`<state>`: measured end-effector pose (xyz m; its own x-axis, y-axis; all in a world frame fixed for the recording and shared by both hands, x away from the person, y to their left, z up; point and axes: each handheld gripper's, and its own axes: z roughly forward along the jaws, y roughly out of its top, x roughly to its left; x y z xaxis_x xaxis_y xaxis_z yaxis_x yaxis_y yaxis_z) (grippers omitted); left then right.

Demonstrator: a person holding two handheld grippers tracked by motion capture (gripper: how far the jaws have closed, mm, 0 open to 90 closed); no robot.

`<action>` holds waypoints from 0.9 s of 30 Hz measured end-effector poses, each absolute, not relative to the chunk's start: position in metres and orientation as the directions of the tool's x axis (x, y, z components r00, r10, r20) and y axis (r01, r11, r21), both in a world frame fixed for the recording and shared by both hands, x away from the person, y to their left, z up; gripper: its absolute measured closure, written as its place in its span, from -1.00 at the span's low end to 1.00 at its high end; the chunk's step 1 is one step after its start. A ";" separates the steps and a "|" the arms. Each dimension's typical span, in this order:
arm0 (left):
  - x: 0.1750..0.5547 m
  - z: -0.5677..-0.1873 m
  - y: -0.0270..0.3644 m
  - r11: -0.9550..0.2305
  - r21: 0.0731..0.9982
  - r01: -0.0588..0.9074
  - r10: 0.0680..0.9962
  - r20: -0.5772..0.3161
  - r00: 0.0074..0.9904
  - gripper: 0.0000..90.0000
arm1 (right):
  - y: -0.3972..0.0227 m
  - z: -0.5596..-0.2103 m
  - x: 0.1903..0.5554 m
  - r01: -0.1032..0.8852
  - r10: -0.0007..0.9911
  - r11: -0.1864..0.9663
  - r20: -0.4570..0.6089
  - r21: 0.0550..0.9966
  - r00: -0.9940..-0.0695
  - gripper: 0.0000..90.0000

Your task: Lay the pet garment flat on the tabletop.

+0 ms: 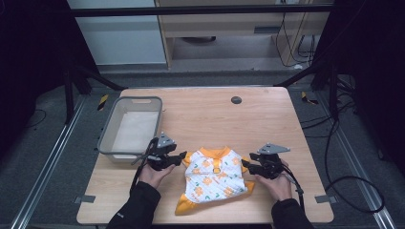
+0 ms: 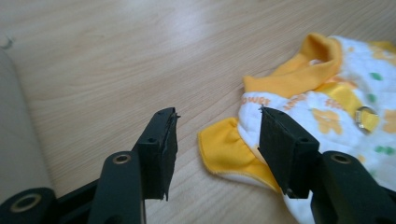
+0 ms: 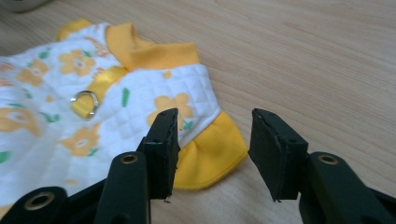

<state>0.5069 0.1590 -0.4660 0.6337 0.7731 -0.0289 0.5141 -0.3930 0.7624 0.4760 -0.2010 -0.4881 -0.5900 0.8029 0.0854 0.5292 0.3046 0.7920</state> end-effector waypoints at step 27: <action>0.499 -0.488 0.143 -0.433 0.726 0.534 0.762 -0.021 0.647 0.92 | -0.185 -0.489 0.480 0.544 0.786 0.315 0.107 0.778 -0.609 0.89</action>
<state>0.4991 0.1429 -0.4882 0.6470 0.7622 -0.0208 0.5338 -0.4333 0.7262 0.4799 -0.1846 -0.4887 -0.6090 0.7859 0.1072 0.5437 0.3153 0.7778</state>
